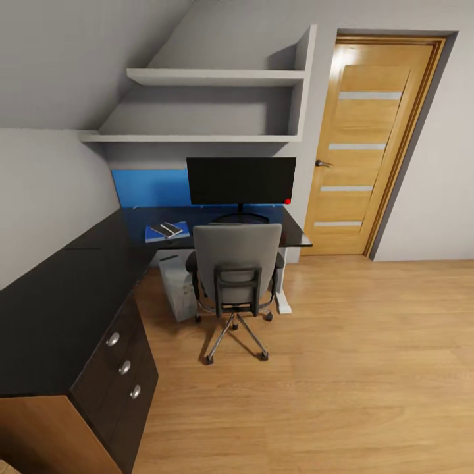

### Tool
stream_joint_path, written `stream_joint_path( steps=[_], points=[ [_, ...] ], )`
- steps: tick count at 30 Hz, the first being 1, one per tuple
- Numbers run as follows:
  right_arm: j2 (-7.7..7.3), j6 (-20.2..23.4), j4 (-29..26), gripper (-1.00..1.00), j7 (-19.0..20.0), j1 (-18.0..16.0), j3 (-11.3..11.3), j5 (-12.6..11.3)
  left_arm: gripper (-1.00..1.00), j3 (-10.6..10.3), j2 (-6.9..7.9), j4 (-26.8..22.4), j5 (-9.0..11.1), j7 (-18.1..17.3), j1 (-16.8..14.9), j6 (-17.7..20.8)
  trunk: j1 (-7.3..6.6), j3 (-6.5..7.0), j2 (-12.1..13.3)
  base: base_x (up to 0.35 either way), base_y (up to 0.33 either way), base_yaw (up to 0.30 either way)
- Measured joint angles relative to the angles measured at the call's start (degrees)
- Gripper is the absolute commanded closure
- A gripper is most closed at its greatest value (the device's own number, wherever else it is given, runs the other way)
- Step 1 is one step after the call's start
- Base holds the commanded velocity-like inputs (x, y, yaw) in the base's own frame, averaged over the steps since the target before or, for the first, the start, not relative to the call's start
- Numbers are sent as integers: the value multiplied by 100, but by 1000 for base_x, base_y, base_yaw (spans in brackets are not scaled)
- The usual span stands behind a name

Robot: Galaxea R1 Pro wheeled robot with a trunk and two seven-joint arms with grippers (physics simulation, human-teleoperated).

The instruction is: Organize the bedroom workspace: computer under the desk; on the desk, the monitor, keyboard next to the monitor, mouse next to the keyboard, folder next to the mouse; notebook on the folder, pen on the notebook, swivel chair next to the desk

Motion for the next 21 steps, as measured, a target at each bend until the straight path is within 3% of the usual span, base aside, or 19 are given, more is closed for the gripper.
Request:
stream_joint_path(
  steps=[2,3,9,16,21],
  points=[
    [-5,147,-10,-100,17,4,-8,-1,-100,2,3,0,3,4,3,-3,-44,36,80,0,0,0],
    [-17,439,-25,-100,32,6,-17,4,-100,2,3,-5,4,7,6,0,-66,54,120,0,0,0],
    [-65,910,1,-100,32,8,-18,0,-100,17,20,-3,14,-5,6,25,-198,162,361,0,0,0],
    [-91,1050,0,-100,39,8,-10,7,-100,11,18,0,14,-7,7,89,-352,287,642,0,0,0],
    [-96,1079,-3,-100,42,8,-9,7,-100,6,8,-10,4,2,7,1013,-461,377,842,0,0,0]
  ],
)
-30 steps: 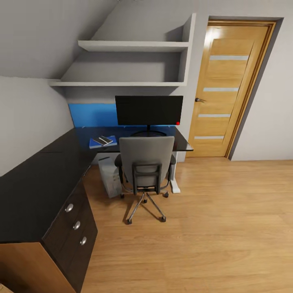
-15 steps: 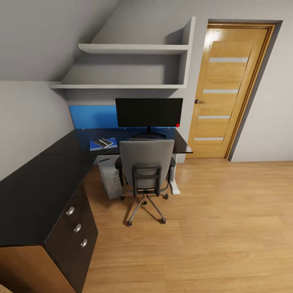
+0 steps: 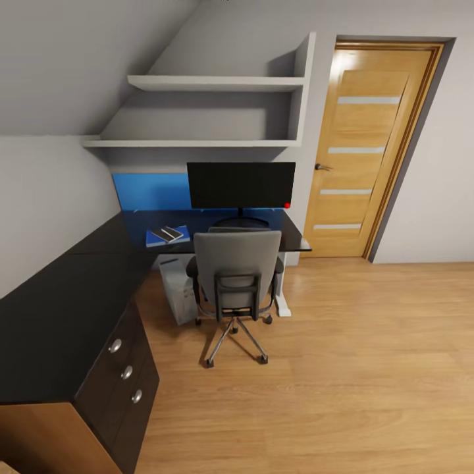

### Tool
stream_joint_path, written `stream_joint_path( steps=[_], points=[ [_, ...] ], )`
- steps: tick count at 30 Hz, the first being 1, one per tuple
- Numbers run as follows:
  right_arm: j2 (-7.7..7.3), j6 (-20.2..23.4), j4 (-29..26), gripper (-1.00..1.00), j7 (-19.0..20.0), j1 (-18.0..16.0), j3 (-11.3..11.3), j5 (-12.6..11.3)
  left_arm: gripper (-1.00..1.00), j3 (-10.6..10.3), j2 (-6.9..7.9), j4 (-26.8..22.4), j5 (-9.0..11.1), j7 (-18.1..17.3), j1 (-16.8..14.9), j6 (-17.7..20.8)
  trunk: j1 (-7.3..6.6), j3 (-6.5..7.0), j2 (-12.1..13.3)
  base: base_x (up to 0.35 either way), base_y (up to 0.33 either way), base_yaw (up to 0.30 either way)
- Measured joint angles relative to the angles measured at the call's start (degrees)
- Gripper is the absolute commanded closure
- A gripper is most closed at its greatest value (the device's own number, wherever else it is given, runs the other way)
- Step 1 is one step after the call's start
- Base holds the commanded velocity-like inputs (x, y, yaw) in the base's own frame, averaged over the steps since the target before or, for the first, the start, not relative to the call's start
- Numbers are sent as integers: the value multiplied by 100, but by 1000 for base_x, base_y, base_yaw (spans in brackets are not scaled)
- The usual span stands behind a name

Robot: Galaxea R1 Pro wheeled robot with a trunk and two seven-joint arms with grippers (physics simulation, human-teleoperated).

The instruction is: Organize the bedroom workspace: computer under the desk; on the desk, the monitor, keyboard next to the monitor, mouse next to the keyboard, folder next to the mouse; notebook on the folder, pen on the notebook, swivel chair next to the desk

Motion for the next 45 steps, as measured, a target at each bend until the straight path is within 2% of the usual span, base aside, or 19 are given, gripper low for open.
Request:
stream_joint_path(
  steps=[5,33,45],
  points=[
    [0,2,0,-100,4,0,0,0,-100,-4,-8,-6,-13,-7,0,209,-110,90,201,0,0,0],
    [0,2,-1,-100,3,0,0,0,-100,-4,-113,-15,-3,-9,1,228,-725,593,1324,0,0,0],
    [0,2,1,-100,3,0,0,0,-100,-6,-145,-15,-6,-16,0,271,-726,594,1326,0,0,0]
  ],
)
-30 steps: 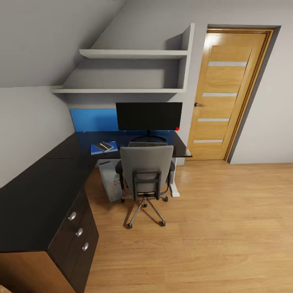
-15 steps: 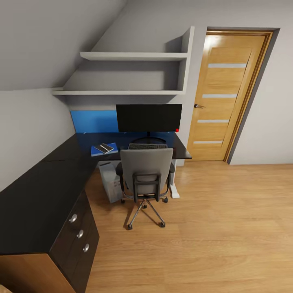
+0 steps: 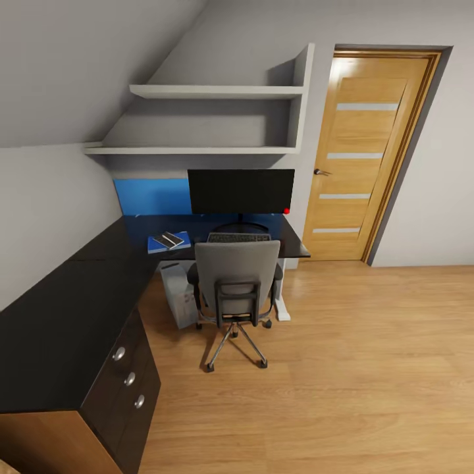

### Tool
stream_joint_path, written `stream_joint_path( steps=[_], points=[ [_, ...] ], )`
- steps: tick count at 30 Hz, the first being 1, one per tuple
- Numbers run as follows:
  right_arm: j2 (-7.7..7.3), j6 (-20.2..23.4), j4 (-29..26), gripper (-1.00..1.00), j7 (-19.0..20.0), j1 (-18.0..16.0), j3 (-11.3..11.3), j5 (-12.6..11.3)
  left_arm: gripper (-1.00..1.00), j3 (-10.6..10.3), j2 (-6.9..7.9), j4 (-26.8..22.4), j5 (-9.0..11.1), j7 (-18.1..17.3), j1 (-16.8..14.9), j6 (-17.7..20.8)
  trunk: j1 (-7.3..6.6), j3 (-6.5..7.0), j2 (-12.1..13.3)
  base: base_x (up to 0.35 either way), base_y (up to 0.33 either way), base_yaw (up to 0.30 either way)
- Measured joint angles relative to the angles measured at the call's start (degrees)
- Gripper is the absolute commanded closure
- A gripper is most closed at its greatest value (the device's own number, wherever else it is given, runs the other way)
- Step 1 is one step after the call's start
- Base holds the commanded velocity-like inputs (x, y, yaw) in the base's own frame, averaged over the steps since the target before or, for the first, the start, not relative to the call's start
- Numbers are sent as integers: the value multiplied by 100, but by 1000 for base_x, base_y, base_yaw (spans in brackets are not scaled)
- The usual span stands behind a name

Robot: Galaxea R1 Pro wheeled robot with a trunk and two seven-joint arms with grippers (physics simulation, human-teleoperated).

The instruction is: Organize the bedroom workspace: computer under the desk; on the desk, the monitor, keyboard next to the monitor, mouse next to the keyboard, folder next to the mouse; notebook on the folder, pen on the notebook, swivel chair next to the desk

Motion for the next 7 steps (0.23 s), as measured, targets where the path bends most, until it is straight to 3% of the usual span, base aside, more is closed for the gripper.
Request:
stream_joint_path(
  steps=[7],
  points=[
    [0,0,-2,-100,-1,0,0,0,-100,2,-7,0,1,8,1,1,0,0,0,0,0,0]
  ],
)
